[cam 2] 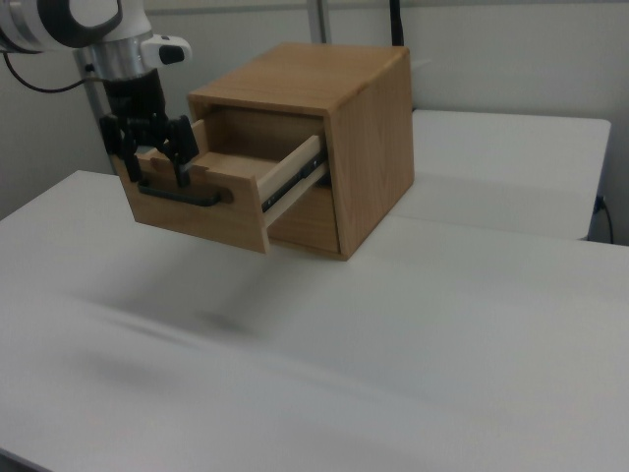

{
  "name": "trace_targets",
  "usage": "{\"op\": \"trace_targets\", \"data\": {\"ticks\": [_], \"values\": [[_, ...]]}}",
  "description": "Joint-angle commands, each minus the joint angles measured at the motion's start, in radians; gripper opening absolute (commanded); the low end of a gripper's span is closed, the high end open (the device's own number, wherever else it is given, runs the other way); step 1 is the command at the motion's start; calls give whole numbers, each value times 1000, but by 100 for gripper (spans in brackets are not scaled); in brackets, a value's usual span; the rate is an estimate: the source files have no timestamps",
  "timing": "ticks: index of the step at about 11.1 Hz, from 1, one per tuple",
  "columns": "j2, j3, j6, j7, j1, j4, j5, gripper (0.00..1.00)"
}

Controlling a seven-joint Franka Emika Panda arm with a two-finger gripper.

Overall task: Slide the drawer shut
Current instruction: 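Lower the gripper onto the front panel of the open drawer, then push the drawer front with the gripper into the wooden cabinet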

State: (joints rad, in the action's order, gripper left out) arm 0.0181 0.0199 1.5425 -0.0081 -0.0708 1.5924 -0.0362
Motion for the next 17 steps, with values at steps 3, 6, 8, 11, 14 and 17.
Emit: {"op": "trace_targets", "data": {"ticks": [3, 6, 8, 11, 14, 17], "values": [[5, -6, -52, 131, -9, 93, 16, 20], [5, -2, 120, 253, -15, 170, 15, 9], [0, 0, 213, 290, -30, 199, 15, 6], [-41, 0, 348, 353, -37, 187, 15, 6], [-99, -1, 474, 422, -34, 121, 1, 6], [-239, -1, 498, 456, -27, -23, -63, 10]]}}
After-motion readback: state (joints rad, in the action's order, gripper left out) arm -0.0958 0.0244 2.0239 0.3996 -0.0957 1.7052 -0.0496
